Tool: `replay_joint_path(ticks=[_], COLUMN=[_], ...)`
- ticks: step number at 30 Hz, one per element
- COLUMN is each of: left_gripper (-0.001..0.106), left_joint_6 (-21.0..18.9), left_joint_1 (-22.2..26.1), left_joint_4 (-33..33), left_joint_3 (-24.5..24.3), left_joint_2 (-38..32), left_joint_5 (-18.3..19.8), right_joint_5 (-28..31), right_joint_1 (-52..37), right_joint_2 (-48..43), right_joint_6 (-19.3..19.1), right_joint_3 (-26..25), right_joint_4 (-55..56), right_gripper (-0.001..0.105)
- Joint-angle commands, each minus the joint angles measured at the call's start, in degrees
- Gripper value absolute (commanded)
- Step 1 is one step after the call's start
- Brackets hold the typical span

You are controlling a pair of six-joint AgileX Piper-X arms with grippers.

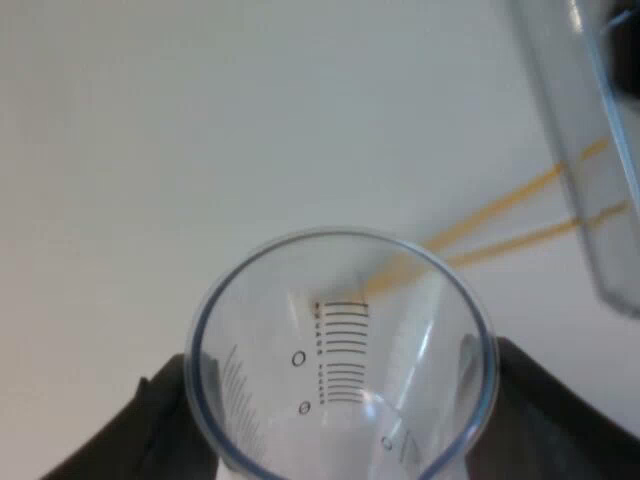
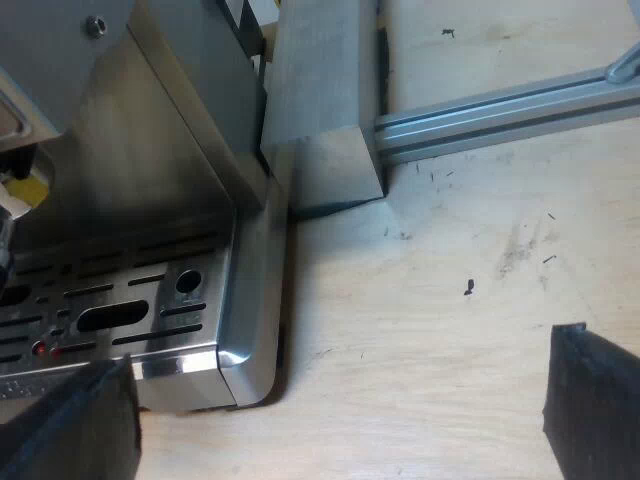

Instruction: Pour the beans into the coffee machine

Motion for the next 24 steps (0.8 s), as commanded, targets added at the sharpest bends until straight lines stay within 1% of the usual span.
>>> replay_joint_path(ticks=[1,2,3,5,6,7,9,10,11,12,13,15,19,20,21,22,23,24], left_gripper=[0.022,0.022,0.022,0.022,0.021,0.021,0.021,0.021,0.021,0.021,0.021,0.021,0.021,0.021,0.021,0.021,0.021,0.021], left_joint_6=[-20.9,-32.2,-34.2,-35.5,-36.9,-37.6,-42.4,-43.1,-44.9,-45.4,-47.5,-51.0,-55.9,-55.9,-58.5,-64.1,-64.5,-67.5], left_joint_1=[0.6,1.3,1.7,2.2,3.0,3.5,5.6,6.0,7.3,7.7,9.1,11.2,14.0,14.0,15.2,18.2,18.4,19.8], left_joint_4=[-4.7,-5.0,-4.2,-1.8,0.0,0.9,3.5,4.0,4.9,5.1,6.5,7.8,9.9,9.9,11.5,16.2,16.6,19.3], left_joint_3=[-0.3,-0.3,-0.3,-0.3,-0.3,-0.3,-0.3,-0.3,-0.3,-0.3,-0.3,-0.3,-0.3,-0.3,-0.3,-0.3,-0.3,-0.3], left_joint_2=[-1.0,-1.8,-2.1,-2.8,-3.2,-3.4,-4.4,-4.7,-5.3,-5.6,-6.4,-8.1,-9.9,-9.9,-10.7,-12.0,-12.1,-12.6], left_joint_5=[-7.7,-15.4,-17.9,-20.3,-20.3,-20.0,-19.4,-19.1,-18.5,-18.3,-16.5,-15.1,-12.1,-12.1,-10.9,-7.3,-6.9,-4.7], right_joint_5=[-0.5,-0.5,-0.5,-0.5,-0.5,-0.5,-0.5,-0.5,-0.5,-0.5,-0.5,-0.5,-0.5,-0.5,-0.4,-0.4,-0.4,-0.4], right_joint_1=[0.0,0.0,0.0,0.0,0.0,0.0,0.0,0.0,0.0,0.0,0.0,0.0,0.0,0.0,0.0,0.0,0.0,0.0], right_joint_2=[-0.3,-0.3,-0.3,-0.3,-0.3,-0.3,-0.3,-0.3,-0.3,-0.3,-0.3,-0.3,-0.3,-0.3,-0.3,-0.3,-0.3,-0.3], right_joint_6=[-0.1,-0.1,-0.1,-0.1,-0.1,-0.1,-0.1,-0.1,-0.1,-0.1,-0.1,-0.6,-1.4,-1.4,-1.6,-1.6,-1.9,-1.9], right_joint_3=[-0.6,-0.6,-0.6,-0.6,-0.6,-0.6,-0.6,-0.6,-0.6,-0.6,-0.6,-0.6,-0.6,-0.6,-0.6,-0.6,-0.6,-0.6], right_joint_4=[0.0,0.0,0.0,-0.3,-0.4,-0.4,-0.4,-0.4,-0.4,-0.4,-0.4,-0.4,-0.4,-0.4,-0.4,-0.4,-0.4,-0.4], right_gripper=[0.082,0.082,0.082,0.082,0.082,0.082,0.082,0.082,0.082,0.082,0.082,0.082,0.082,0.082,0.082,0.082,0.082,0.082])
